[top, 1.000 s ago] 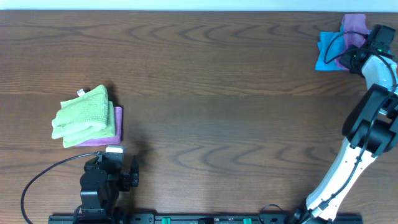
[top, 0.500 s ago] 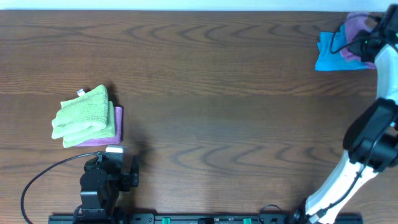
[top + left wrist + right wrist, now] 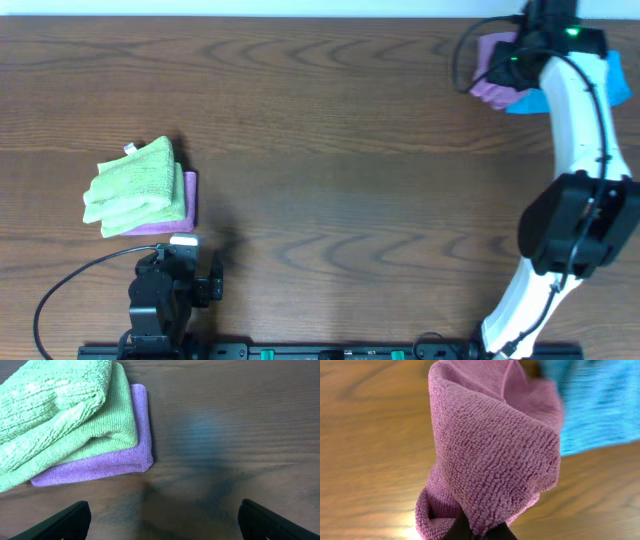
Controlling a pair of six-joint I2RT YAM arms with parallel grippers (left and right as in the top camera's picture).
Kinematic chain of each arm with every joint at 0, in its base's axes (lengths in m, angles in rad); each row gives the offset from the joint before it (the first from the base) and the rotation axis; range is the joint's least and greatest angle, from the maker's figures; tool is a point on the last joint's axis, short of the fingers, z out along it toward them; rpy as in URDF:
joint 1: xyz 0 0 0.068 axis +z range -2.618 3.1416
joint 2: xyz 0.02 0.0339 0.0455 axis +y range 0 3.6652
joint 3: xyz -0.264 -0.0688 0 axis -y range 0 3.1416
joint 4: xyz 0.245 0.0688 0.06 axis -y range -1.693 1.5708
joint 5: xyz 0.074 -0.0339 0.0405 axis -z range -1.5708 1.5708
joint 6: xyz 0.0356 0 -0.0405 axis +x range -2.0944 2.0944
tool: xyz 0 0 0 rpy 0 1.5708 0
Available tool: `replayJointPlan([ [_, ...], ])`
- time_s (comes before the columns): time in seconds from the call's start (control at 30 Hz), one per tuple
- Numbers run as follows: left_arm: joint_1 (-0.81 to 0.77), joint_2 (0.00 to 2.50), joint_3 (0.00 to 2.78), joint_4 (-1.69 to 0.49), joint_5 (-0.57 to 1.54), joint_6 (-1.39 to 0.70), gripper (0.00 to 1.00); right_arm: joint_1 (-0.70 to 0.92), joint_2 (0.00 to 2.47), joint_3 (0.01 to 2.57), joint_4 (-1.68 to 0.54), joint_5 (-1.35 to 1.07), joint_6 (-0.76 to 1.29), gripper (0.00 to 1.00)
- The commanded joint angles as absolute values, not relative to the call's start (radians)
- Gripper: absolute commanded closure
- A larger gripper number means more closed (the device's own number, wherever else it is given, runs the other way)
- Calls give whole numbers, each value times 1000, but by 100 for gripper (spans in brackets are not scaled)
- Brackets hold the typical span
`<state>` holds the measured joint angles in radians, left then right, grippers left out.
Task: Fold the cloth
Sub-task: 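Grasp the pink cloth corner with the right gripper, then drag the pink cloth leftward to the table center with right gripper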
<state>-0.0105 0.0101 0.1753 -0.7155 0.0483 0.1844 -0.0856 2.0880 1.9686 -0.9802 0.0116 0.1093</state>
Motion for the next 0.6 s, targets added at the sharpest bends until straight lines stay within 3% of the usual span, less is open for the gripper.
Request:
replayJointPlan([
  [0.0,-14,4,162,-733,41,195,5,-3,2083,1977,-992,-9,88,99],
  [0.57,-14,4,162,-733,41,195,5,393,2233,1922,-903,-91,74,99],
])
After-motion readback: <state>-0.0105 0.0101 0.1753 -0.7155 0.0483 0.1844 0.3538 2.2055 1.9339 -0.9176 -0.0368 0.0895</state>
